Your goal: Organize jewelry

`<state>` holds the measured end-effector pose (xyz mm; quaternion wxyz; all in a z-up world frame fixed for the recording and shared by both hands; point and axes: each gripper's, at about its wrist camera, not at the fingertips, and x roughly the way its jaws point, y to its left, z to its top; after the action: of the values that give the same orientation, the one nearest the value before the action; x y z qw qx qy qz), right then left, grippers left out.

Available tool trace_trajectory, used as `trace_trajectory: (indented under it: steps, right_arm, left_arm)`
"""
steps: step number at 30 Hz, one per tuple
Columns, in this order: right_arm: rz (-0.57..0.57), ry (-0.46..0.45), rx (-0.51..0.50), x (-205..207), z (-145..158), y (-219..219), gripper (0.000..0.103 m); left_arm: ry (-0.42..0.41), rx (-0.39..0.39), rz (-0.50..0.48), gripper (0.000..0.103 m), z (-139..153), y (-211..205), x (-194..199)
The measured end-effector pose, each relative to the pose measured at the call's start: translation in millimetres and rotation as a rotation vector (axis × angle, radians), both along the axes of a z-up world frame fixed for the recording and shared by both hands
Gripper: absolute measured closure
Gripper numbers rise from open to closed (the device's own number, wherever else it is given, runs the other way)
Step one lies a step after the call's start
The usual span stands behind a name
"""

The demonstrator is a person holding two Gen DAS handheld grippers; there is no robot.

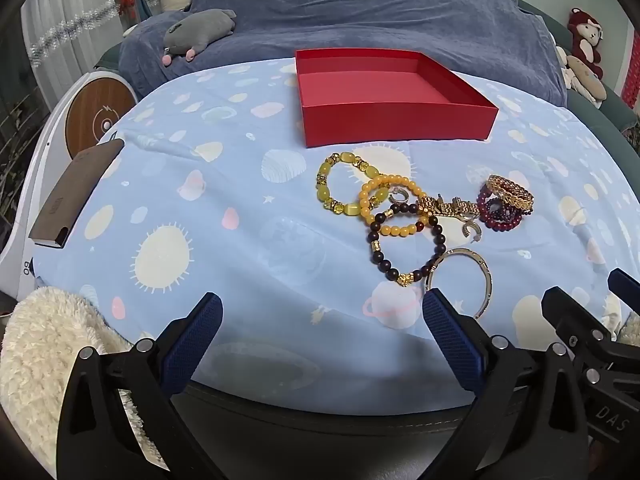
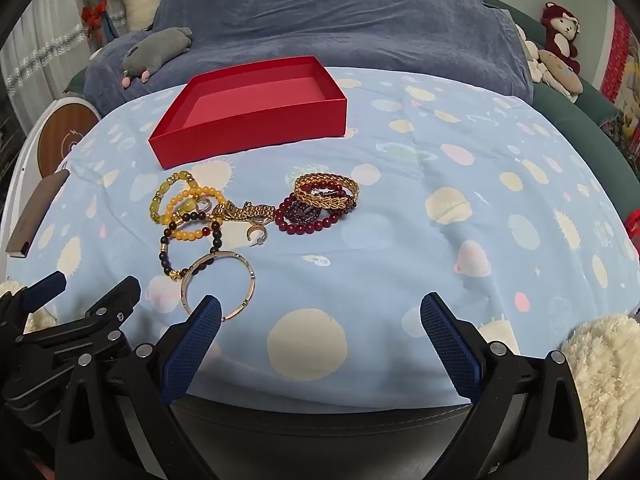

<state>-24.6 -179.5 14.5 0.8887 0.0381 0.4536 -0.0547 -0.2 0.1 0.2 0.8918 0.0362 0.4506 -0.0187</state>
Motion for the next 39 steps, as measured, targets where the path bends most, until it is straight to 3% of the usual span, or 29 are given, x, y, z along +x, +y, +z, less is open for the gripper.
trace_trajectory:
  steps: [39]
  right_arm:
    - [0.001,-0.005,-0.01,-0.8,2.0,1.5,0.007]
  left_arm:
    - [-0.005,0.004,0.0,0.007,0.1,-0.2,-0.1]
